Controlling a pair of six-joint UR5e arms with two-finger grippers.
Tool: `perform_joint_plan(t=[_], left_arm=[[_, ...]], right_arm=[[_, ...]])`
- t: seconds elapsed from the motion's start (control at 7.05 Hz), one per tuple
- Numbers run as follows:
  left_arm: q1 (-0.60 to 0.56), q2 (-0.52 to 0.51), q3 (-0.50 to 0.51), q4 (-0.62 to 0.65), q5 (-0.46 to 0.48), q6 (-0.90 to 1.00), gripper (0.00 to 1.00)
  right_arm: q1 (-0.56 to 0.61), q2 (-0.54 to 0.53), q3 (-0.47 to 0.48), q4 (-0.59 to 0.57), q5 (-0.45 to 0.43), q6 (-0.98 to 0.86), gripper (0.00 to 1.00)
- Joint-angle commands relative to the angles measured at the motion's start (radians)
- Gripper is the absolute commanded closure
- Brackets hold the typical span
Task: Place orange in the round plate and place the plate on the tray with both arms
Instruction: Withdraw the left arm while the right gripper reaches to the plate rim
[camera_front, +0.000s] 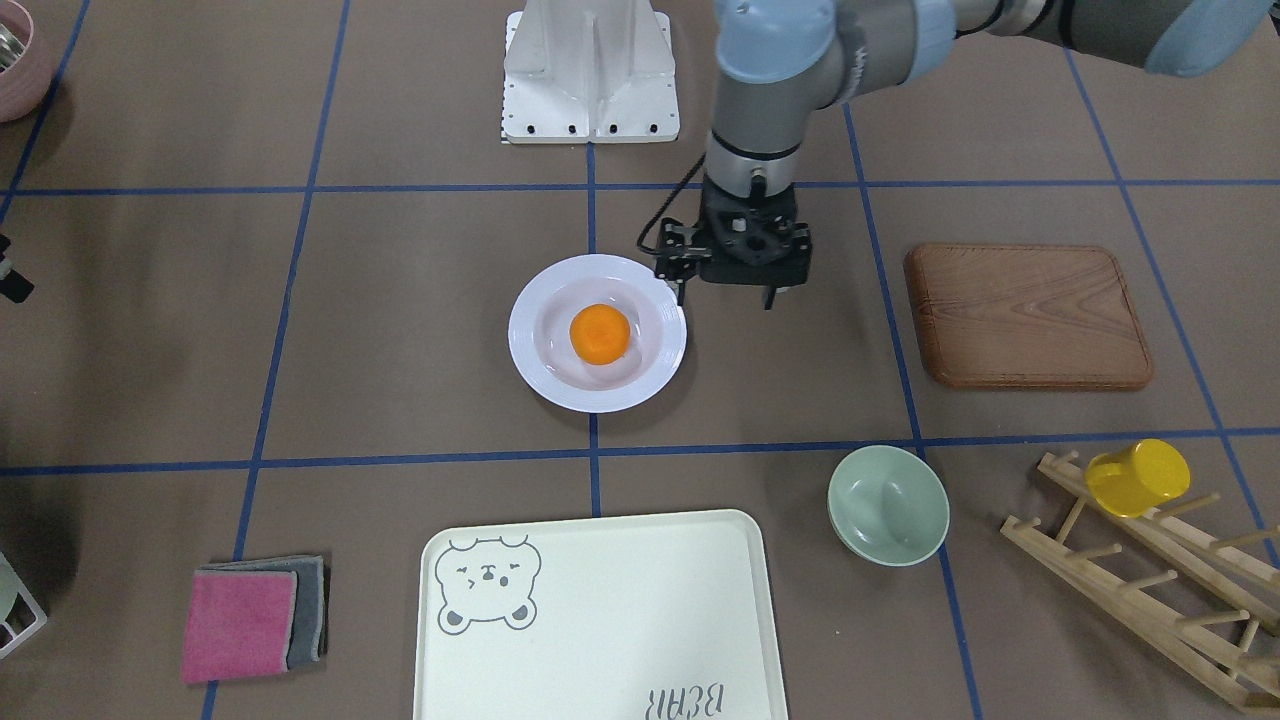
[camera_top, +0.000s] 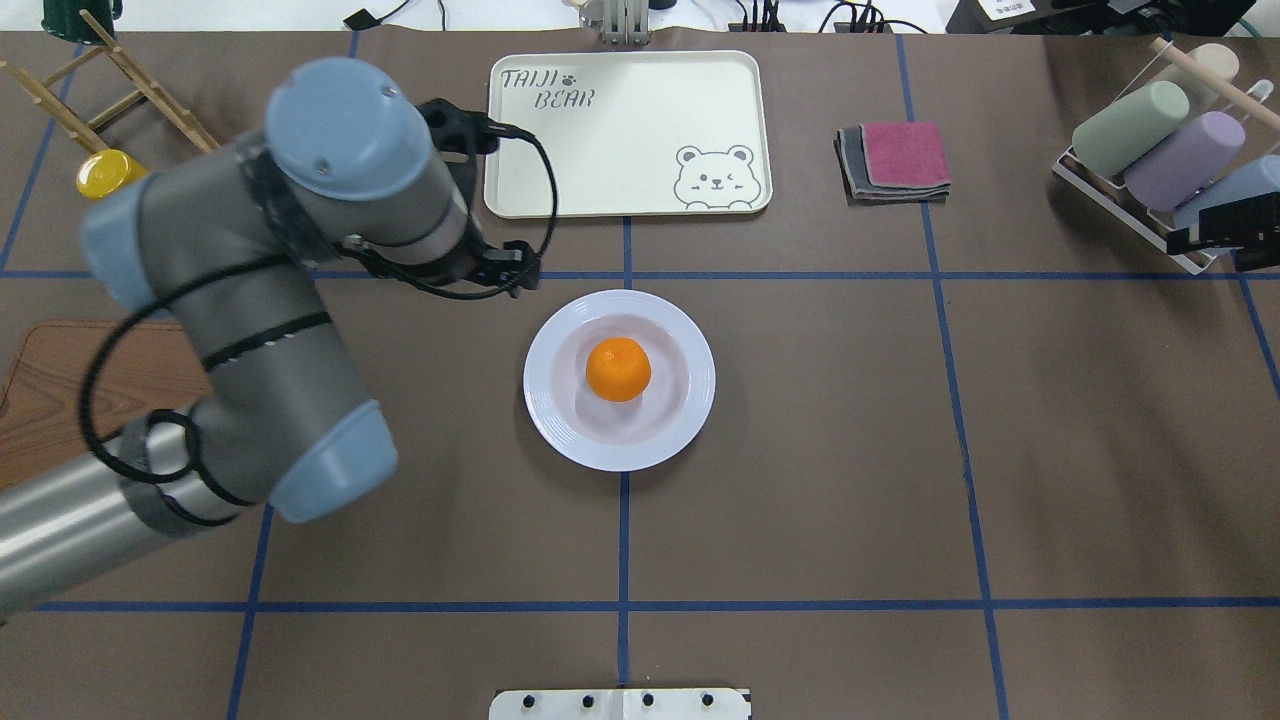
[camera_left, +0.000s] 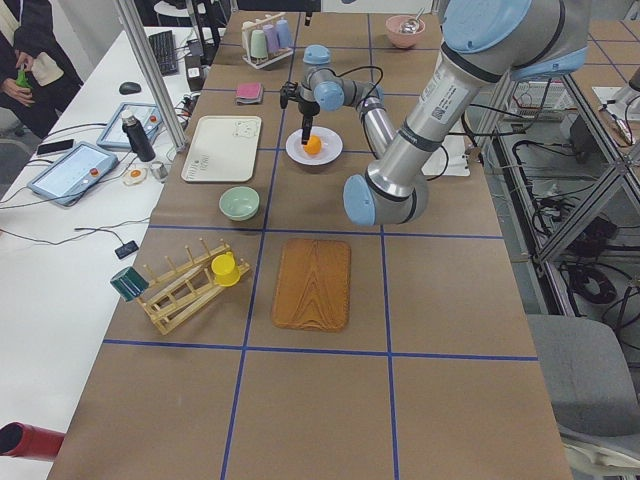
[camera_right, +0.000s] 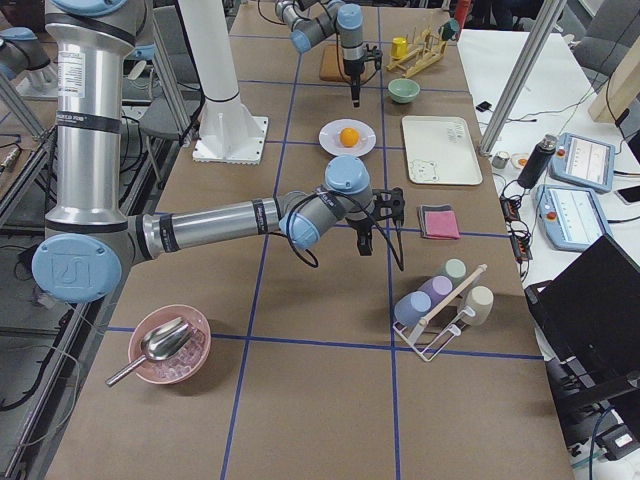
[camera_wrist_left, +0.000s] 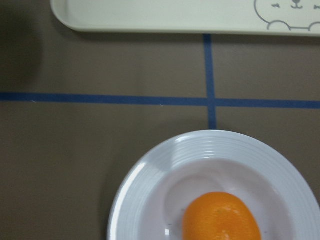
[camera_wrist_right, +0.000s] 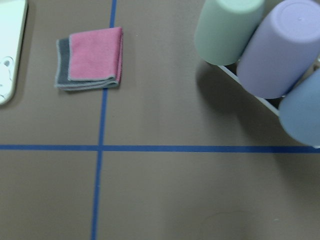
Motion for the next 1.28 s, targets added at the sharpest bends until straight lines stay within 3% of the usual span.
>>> perform_joint_plan(t=[0.0, 0.14, 0.43, 0.57, 0.71, 0.85, 0.99, 1.13], left_arm=[[-0.278, 0.192, -0.07, 0.062, -0.15, 0.462, 0.01], [-0.419, 0.261, -0.059, 0.067, -0.212, 0.671, 0.01], [-0.637, 0.416, -0.03, 0.055, -0.311, 0.914, 0.01], [-0.702, 0.486, 0.02, 0.046, -0.313, 1.096, 0.01], [-0.797, 0.51, 0.078, -0.021, -0.323, 1.148, 0.01], [-0.821, 0.513, 0.106, -0.031, -0.323, 1.139, 0.01], [-0.821, 0.53, 0.106, -0.031, -0.324, 1.138, 0.01], [-0.821, 0.535, 0.102, -0.031, -0.324, 1.136, 0.01]], right_arm=[[-0.089, 0.0, 0.022, 0.222, -0.059, 0.388, 0.02], [-0.178, 0.0, 0.026, 0.299, -0.171, 0.519, 0.02], [-0.401, 0.0, 0.111, 0.319, -0.452, 0.727, 0.02], [-0.521, 0.0, 0.114, 0.319, -0.606, 0.776, 0.02], [-0.691, 0.029, 0.11, 0.319, -0.829, 0.821, 0.03], [-0.873, 0.072, 0.099, 0.321, -1.059, 0.882, 0.05], [-1.012, 0.162, 0.034, 0.322, -1.234, 0.954, 0.09], [-1.065, 0.248, -0.073, 0.322, -1.291, 1.044, 0.09]])
